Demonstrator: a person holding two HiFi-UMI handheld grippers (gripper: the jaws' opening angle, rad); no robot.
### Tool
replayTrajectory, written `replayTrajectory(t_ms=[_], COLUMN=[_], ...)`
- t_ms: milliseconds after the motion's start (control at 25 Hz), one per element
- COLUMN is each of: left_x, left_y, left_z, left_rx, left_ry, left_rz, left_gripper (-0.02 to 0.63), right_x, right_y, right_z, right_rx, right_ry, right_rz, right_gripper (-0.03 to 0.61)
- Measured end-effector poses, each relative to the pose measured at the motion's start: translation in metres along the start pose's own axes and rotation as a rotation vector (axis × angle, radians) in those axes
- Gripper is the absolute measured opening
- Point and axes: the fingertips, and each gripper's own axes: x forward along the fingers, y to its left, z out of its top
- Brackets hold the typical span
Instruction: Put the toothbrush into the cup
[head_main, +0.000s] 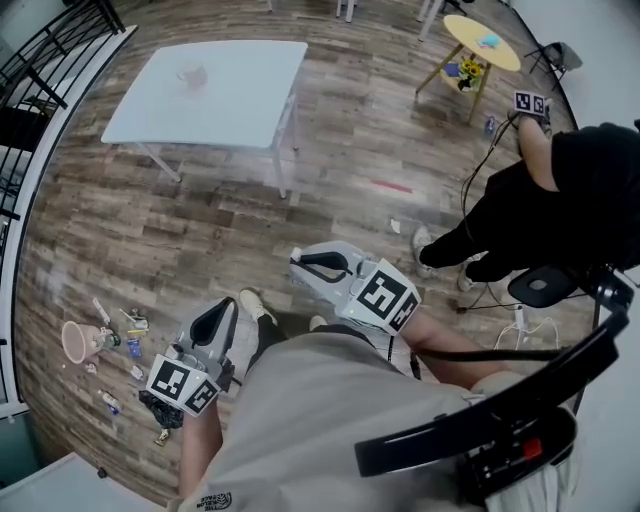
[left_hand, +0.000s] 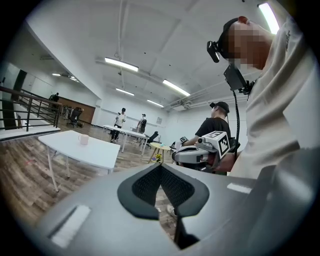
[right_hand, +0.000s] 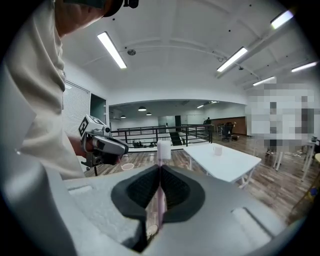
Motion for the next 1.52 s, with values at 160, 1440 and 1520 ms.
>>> replayTrajectory(t_ms=[160, 1440, 1520], left_x=[0.001, -0.040, -0.042], left_y=[0.003, 0.246, 0.258], left_z=[-0.003, 0.049, 0.048], left_rx=[-0.009, 0.012, 0.001], left_ry=[0.000, -0.076, -0.081], left_rz=[-0.001, 0.049, 0.066], left_gripper=[0.005, 0.005, 0.005], right_x=[0.003, 0.240, 0.248], right_y=[0.000, -0.052, -0.055], right_z=[-0.001, 0.106, 0.109], right_rx=[0.008, -0.080, -0.084], right_ry=[0.004, -0.015, -0.014], right_rz=[0.004, 0.050, 0.051], right_gripper=[0.012, 0.012, 0.012])
